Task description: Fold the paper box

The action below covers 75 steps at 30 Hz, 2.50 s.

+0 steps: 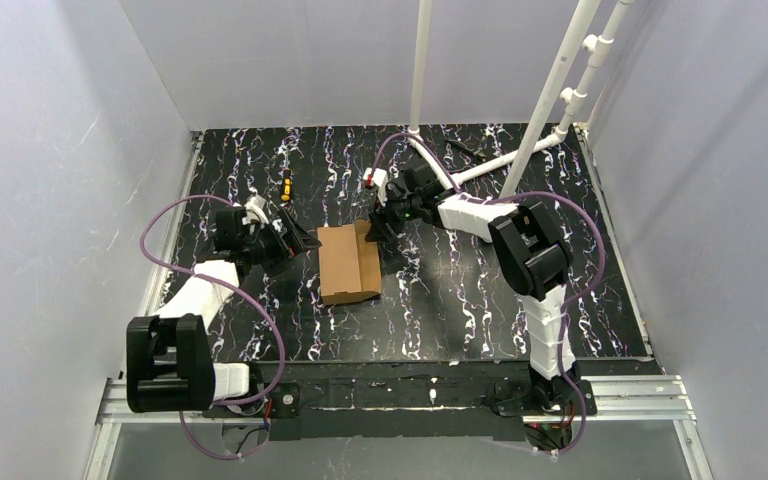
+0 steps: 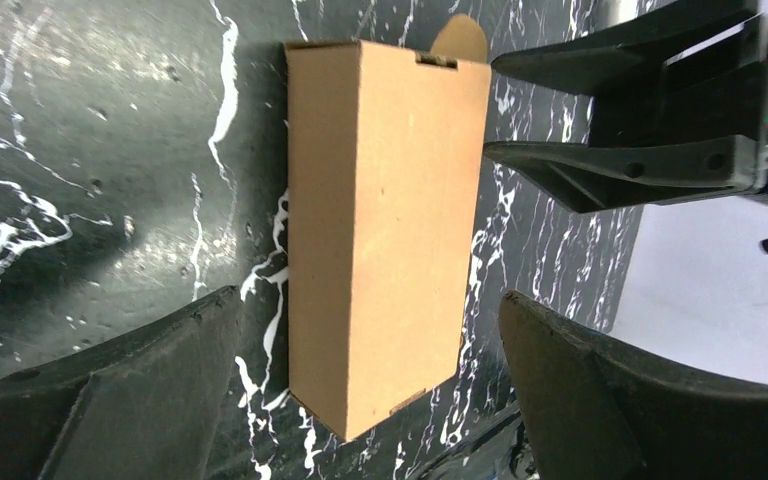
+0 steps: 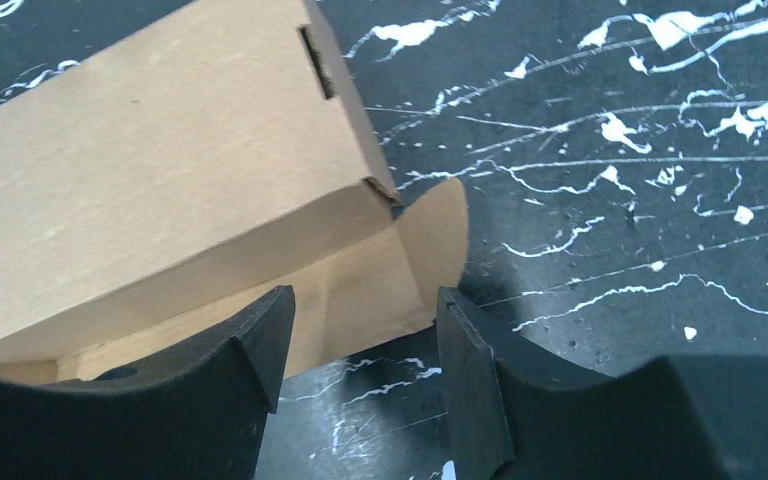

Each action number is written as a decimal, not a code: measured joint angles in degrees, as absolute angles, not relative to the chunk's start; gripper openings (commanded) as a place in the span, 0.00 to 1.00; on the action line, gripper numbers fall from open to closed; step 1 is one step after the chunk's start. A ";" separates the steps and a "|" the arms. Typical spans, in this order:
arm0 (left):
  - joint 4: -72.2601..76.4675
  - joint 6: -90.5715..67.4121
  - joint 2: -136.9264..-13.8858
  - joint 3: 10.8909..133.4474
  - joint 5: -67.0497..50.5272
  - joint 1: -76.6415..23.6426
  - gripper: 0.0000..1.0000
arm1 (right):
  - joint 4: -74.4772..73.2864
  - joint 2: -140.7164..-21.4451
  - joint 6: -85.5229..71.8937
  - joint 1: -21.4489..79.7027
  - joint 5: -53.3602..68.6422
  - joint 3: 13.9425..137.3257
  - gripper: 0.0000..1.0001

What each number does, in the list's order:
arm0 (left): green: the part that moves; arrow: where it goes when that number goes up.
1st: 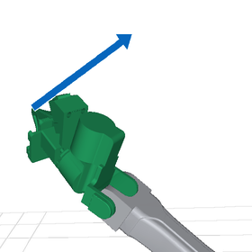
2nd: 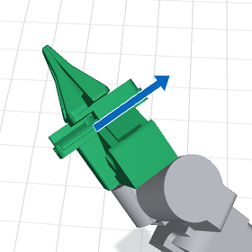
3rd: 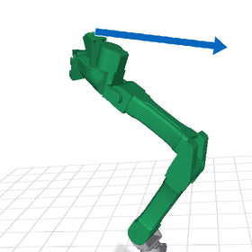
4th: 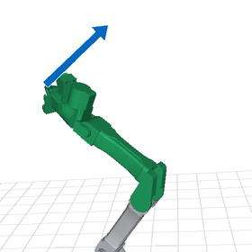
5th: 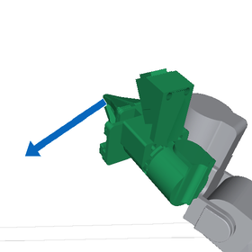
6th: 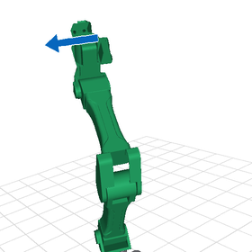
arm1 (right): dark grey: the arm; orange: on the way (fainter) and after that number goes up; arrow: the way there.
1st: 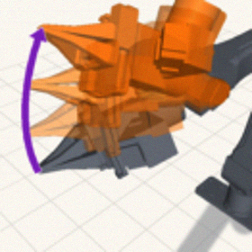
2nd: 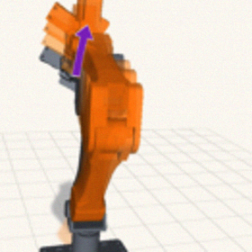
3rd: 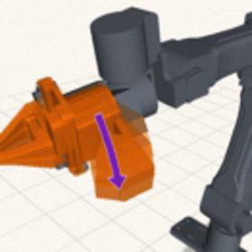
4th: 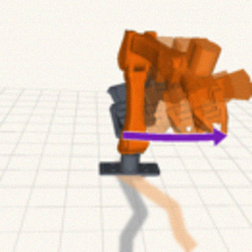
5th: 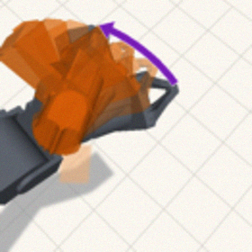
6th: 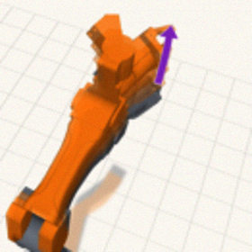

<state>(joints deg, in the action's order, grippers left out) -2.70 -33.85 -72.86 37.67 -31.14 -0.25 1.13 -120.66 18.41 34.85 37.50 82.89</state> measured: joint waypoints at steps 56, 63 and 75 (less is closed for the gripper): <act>-6.76 -32.01 -103.48 58.08 -39.18 1.21 0.61 | 1.93 -129.82 18.22 31.94 49.98 87.99 0.33; -8.84 -30.94 -104.51 60.16 -38.46 0.38 0.61 | 3.14 -126.17 19.27 32.10 49.50 84.05 0.34; -12.75 -23.86 -95.26 58.59 -32.01 -2.00 0.98 | 6.13 -119.83 17.91 34.44 41.67 76.31 0.27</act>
<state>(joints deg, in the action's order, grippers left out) -12.75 -23.86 -95.26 58.59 -32.01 -2.00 6.13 -119.83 17.91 34.44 41.67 76.31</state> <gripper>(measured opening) 0.926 0.253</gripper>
